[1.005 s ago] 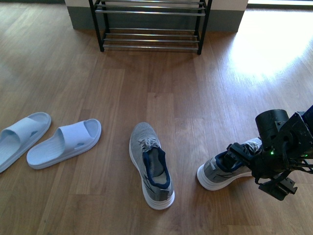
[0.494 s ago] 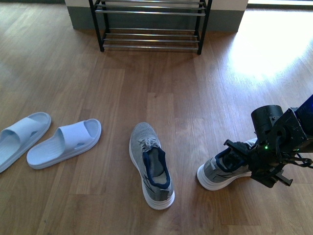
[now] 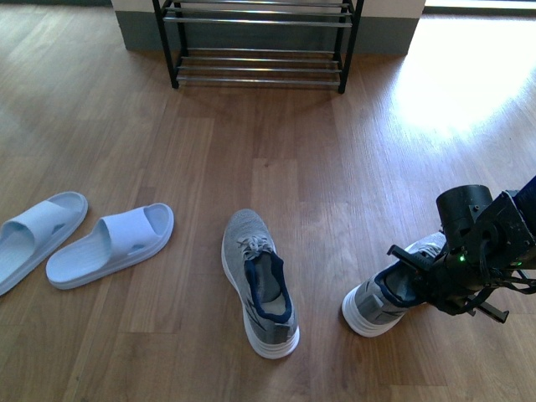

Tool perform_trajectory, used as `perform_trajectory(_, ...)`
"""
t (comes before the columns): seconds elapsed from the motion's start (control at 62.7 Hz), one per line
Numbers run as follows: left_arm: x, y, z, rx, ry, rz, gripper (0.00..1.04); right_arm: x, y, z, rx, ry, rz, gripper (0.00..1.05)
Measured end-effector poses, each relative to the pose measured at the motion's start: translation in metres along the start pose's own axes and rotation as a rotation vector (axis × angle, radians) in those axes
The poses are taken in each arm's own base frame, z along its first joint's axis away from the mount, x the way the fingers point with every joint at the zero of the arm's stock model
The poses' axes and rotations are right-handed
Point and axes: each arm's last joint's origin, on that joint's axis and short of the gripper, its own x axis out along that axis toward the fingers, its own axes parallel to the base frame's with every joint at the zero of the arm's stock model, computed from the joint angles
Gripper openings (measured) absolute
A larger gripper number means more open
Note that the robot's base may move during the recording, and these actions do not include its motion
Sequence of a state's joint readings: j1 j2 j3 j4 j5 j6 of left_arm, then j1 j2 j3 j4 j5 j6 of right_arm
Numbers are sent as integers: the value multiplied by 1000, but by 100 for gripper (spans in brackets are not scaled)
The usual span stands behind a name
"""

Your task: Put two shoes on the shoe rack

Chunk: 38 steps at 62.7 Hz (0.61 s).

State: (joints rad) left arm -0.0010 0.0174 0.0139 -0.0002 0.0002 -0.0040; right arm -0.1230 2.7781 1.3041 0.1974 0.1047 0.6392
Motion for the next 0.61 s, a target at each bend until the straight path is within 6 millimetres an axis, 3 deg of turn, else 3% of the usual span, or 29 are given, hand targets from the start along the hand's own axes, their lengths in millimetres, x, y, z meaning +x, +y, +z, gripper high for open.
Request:
perform_trajectory(0.144, 0, 0, 0, 0, 0, 0, 95, -10, -8, 4, -39, -40, 0, 1)
perform_trajectory(0.303, 0, 0, 0, 0, 0, 0, 95, -33, -18, 14, -90, -114, 21, 1)
perform_trajectory(0.415, 0, 0, 0, 0, 0, 0, 95, -58, -23, 21, -133, -178, 51, 1)
perform_trajectory(0.606, 0, 0, 0, 0, 0, 0, 95, -119, -37, 24, -205, -288, 128, 1)
